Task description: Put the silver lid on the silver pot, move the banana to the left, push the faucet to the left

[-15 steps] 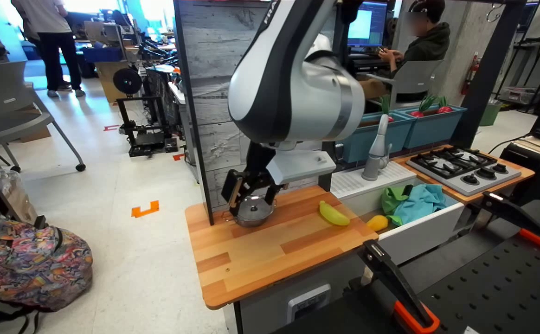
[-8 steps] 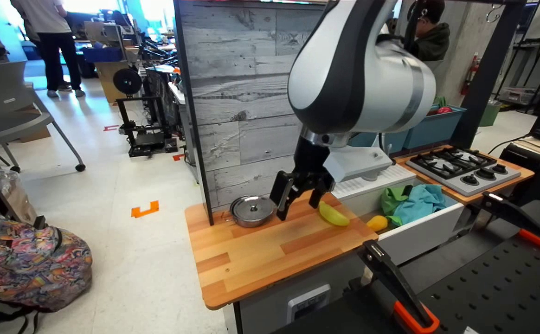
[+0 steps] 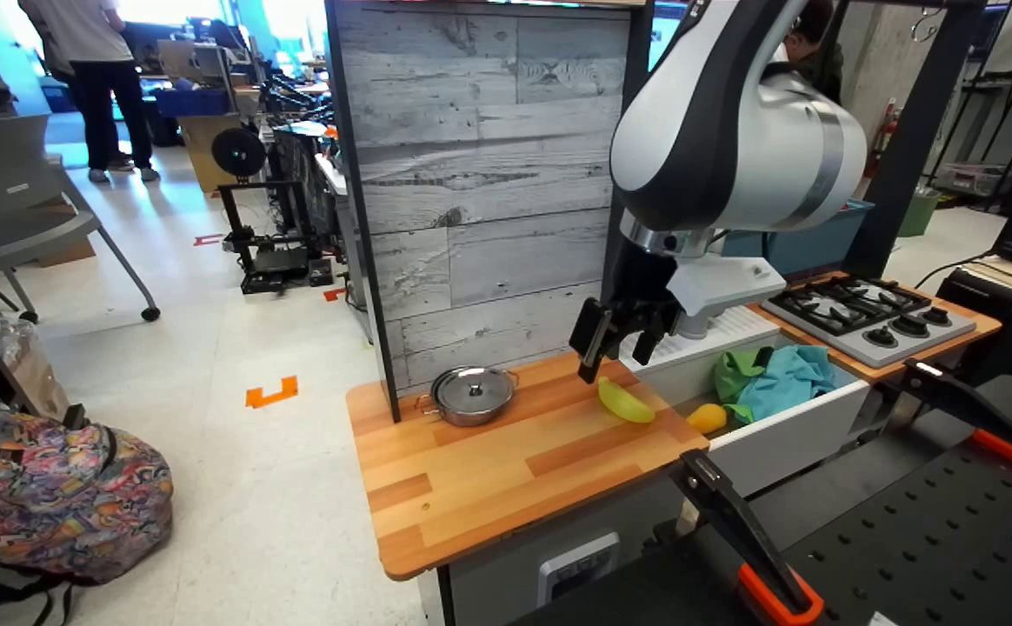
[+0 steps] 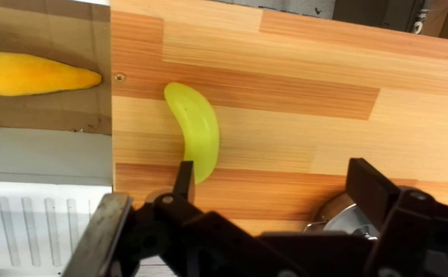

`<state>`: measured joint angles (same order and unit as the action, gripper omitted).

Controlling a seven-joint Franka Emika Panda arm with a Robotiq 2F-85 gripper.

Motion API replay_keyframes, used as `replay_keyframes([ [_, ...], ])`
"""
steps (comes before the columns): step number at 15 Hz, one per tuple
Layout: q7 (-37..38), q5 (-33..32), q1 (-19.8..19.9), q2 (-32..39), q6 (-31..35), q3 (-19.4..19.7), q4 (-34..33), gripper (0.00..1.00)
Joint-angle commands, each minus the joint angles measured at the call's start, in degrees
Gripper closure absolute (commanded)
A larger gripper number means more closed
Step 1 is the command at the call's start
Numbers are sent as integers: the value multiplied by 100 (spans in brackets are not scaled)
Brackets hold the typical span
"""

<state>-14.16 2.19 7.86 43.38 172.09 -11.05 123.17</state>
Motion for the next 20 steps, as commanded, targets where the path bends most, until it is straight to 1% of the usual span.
replay_keyframes([
  [1, -38, -166, 159, 342, -194, -14, -446, 0],
  [5, 14, -152, 107, 752, -359, 55, -927, 0],
  [8, -45, -126, 175, 1021, -572, -7, -1252, 0],
  [9, -52, -116, 184, 1074, -628, -7, -1325, 20],
  [11, -66, -101, 204, 1176, -702, -16, -1459, 34],
  [12, -71, -96, 218, 1232, -741, -18, -1537, 44],
  [14, -69, -78, 230, 1342, -901, -10, -1710, 60],
  [15, -70, -74, 226, 1391, -977, 1, -1792, 66],
  [16, -82, -68, 235, 1436, -1040, -3, -1871, 75],
  [19, -83, -50, 215, 1479, -1182, -4, -1986, 96],
  [20, -65, -45, 185, 1433, -1202, 7, -1956, 94],
])
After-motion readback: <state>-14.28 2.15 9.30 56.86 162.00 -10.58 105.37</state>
